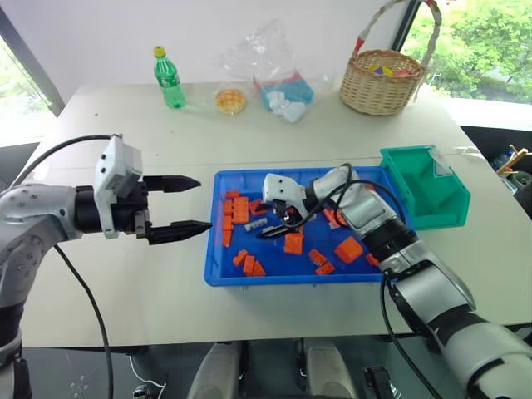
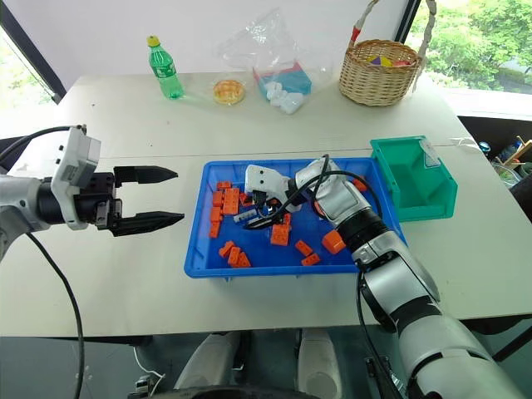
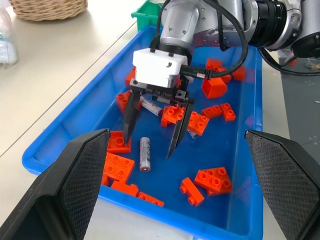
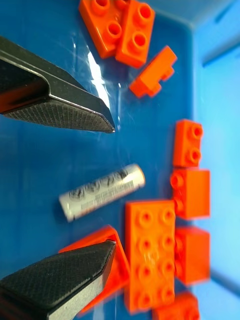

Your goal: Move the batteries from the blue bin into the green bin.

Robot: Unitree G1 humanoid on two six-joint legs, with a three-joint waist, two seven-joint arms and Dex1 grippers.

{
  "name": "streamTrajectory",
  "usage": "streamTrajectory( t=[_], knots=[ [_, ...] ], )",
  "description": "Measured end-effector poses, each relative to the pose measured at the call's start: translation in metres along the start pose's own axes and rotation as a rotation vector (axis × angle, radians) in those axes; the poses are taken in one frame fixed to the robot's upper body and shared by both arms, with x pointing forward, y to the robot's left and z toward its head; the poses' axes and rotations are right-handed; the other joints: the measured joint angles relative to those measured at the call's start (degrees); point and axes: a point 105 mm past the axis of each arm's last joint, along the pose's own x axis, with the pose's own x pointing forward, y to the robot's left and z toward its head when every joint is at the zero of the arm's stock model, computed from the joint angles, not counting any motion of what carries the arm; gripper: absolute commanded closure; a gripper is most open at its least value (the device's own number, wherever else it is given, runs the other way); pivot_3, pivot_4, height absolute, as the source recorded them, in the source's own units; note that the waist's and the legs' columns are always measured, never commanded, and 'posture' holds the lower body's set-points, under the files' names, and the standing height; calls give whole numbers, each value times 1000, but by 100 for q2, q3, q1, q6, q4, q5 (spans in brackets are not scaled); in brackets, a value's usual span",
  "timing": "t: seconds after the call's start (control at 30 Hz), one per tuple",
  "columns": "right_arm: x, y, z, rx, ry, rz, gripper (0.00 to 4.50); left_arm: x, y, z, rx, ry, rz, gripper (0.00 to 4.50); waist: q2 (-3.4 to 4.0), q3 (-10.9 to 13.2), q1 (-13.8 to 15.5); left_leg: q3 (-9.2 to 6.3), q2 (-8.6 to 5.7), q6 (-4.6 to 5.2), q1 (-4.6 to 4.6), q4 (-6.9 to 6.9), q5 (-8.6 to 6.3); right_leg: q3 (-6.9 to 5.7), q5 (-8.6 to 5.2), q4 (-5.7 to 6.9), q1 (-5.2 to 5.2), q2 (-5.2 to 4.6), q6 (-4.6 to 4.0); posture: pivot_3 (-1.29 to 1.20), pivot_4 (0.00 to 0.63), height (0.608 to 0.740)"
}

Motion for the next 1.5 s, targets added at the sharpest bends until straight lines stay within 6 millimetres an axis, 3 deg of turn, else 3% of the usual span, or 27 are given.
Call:
streamTrajectory(
  t=[0.13,0.33,0.7,0.87,1.03,1.13,1.3,1.5],
  knots=[
    [-6,-5,8,12,-25,-15,1008,3,3,2,3,-3,-8,0,0,0,2,0,0,0,0,0,0,0,0,0,0,1,0,0,150,693],
    [-2,8,18,-12,-50,29,1008,3,6,4,14,-13,-6,0,0,0,0,0,0,0,0,-1,0,0,0,0,-1,1,0,0,150,693],
    [9,18,10,30,-55,53,1008,2,6,3,14,-9,-17,0,0,0,0,0,1,0,0,-1,0,1,0,0,-1,1,0,0,150,693],
    [16,13,-6,58,4,55,1008,1,1,2,18,12,-42,0,0,0,-7,0,1,0,1,-1,0,1,0,0,0,2,0,0,150,693],
    [15,11,-8,38,10,55,1008,-3,-7,-11,9,70,-76,0,-1,-1,-9,0,2,0,2,-1,0,2,0,0,0,3,-1,0,150,693],
    [15,11,-9,36,14,53,1853,-4,-8,-13,13,78,-83,0,-3,-2,1,-1,3,-1,4,-1,0,2,0,0,3,5,-2,0,150,693],
    [15,11,-9,34,14,53,4378,-4,-8,-12,25,72,-80,0,-4,-2,-1,-1,3,-1,4,-1,0,3,1,0,2,5,-2,0,150,693],
    [14,10,-8,34,16,43,4404,-4,-2,-4,47,49,-72,0,-3,-2,-1,0,3,-1,4,-1,0,3,1,0,1,5,-2,0,150,693]
  ],
)
